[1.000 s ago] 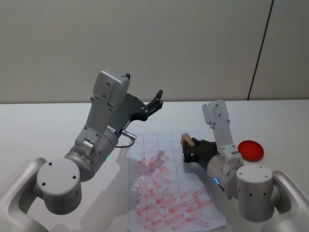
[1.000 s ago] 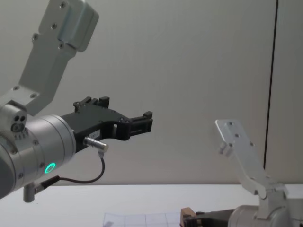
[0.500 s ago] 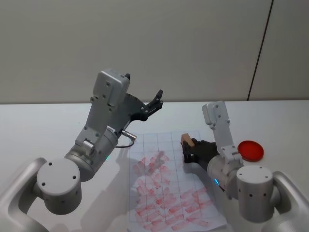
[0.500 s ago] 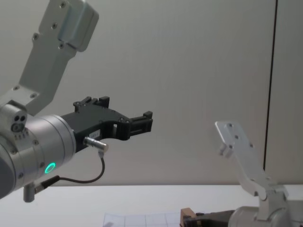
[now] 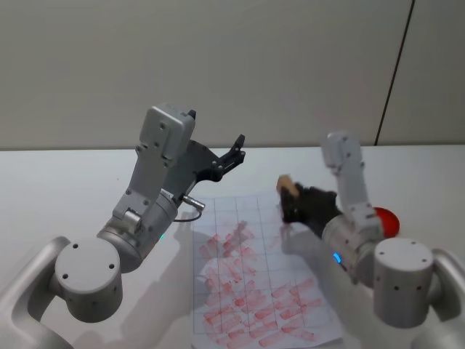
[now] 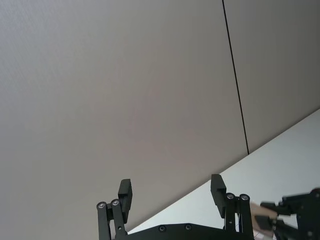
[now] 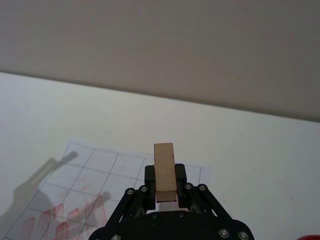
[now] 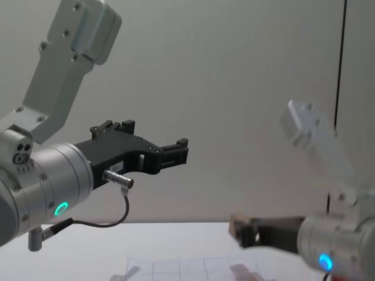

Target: Use the one hand to pick up the stamp and affix it onto the A4 paper.

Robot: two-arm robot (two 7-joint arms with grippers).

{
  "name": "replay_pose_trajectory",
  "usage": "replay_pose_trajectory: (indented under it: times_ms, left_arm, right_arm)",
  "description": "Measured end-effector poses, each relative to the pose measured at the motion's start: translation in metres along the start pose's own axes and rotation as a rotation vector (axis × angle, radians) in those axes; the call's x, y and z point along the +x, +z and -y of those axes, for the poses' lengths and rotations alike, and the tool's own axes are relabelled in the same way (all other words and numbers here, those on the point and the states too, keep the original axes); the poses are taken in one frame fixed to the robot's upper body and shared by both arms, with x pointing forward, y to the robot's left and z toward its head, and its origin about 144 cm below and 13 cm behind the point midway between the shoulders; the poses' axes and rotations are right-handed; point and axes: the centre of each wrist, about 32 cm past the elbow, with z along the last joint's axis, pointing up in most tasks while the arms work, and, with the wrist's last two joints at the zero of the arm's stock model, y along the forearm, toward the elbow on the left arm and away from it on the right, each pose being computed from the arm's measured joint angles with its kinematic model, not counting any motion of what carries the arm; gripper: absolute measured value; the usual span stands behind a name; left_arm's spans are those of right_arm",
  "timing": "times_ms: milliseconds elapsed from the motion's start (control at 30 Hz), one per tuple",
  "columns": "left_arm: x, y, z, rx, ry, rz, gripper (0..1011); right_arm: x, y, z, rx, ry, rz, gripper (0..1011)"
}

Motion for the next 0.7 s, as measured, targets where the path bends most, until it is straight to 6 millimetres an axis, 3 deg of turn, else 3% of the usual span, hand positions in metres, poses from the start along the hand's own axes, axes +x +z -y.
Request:
replay_pose_trajectory:
  times_ms: [300, 700]
  left_arm:
    - [0.0, 0.0, 0.0, 0.0, 0.0, 0.0, 1001]
    - [0.0, 0.0, 0.0, 0.0, 0.0, 0.0, 1001]
  right_arm:
    - [0.017, 0.018, 0.02, 0.085, -0.07, -0.015, 216]
    - [0.043, 0.019, 0.041, 0.072, -0.173, -0.031, 216]
